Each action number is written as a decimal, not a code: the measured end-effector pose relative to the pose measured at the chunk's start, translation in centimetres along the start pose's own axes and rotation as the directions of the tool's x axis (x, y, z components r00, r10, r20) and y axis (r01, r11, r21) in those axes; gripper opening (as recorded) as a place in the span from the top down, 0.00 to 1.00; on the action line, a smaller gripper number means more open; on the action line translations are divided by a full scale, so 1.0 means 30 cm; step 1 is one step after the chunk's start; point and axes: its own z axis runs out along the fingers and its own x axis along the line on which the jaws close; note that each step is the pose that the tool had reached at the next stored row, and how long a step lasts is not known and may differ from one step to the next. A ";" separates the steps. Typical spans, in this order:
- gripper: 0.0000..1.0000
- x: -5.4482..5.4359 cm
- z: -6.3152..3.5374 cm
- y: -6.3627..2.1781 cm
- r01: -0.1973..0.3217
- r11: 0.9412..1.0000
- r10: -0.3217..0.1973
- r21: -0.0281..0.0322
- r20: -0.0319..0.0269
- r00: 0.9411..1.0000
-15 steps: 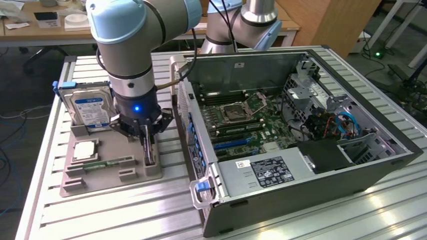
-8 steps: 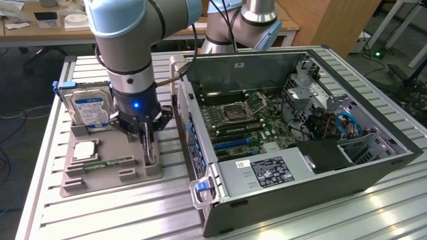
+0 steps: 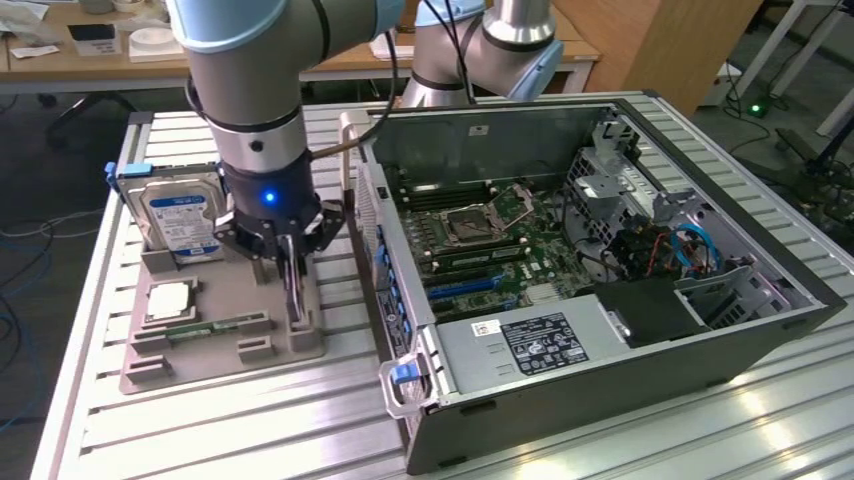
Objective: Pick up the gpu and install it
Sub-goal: 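Pick up the gpu and move the gpu toward the slot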
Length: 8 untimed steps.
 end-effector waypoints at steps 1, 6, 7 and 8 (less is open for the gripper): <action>0.72 0.000 -0.007 0.000 0.000 1.000 0.000 0.000 0.000 1.000; 0.72 -0.002 -0.060 0.002 0.000 1.000 0.000 0.000 0.000 1.000; 0.72 -0.002 -0.072 0.003 0.000 1.000 0.000 0.000 0.000 1.000; 0.72 -0.003 -0.085 0.003 0.000 1.000 0.000 0.000 0.000 1.000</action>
